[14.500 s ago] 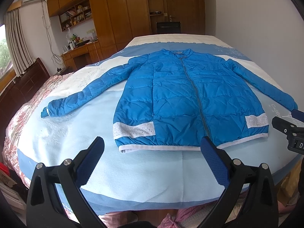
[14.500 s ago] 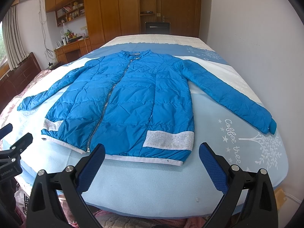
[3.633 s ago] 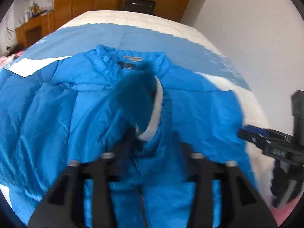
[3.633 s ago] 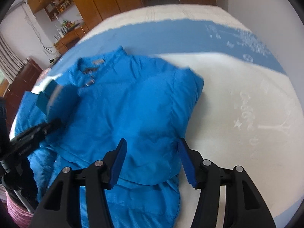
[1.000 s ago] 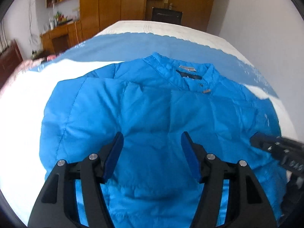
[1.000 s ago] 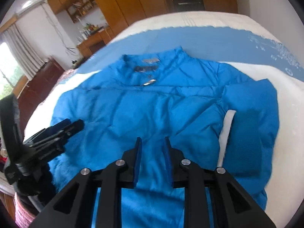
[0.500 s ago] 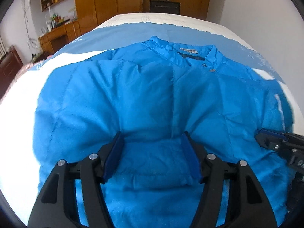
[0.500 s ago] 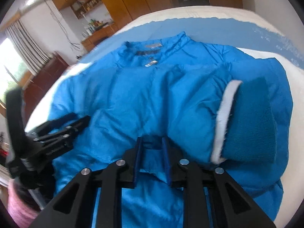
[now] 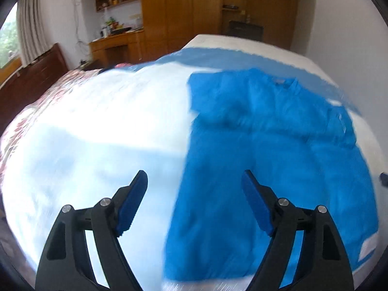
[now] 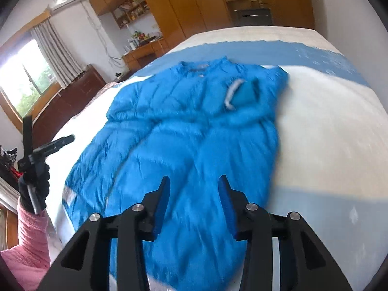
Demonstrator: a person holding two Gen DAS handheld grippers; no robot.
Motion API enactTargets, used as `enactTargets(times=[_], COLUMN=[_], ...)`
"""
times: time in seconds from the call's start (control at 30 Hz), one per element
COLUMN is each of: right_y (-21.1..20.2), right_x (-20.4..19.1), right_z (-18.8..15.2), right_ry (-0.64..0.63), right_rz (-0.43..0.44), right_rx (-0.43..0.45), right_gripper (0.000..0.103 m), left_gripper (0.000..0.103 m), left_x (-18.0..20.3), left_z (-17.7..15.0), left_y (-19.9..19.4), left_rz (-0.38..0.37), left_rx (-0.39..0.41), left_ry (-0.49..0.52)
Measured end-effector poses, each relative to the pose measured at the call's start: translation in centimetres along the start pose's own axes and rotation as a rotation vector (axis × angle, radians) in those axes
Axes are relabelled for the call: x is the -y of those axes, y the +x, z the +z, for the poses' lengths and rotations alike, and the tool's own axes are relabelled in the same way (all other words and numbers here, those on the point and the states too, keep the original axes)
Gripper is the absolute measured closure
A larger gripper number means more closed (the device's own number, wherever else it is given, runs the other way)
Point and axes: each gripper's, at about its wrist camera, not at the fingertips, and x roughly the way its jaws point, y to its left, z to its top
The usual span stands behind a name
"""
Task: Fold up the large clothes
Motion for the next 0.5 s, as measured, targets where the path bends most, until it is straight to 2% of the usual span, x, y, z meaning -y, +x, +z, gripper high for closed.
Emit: enactTargets(times=[0.07,0.23,0.43,0.5], right_y=[-0.9,-2.2,-2.6,-2.6], right_x=[0.3,0.8,0.8,0.9], right_z=[-1.7,-5.3,-8.8,-9.6], right_ry=[0.006,0.043,0.093,0.117], right_rz=[-0.014,0.005,0.024,0.025], right_rx=[0.002,-0.018,-0.048,-0.057], right_gripper=[0.053,0.052,0.047,0.046], left_gripper=[0.023,0.023,0.02,0.019], left_x=[-1.0,-3.8,-4.9,-5.2], left_z=[-2.2,-5.9,-8.8,-9.7], left_y=[-0.7,-2.2,-2.9,-2.7], left_rz=[0.03,0.053,0.022,-0.009], left_rx=[-0.027,-0.061,-0.086,-0.103], left_ry=[-0.007,-0.089,-0.156,-0.179])
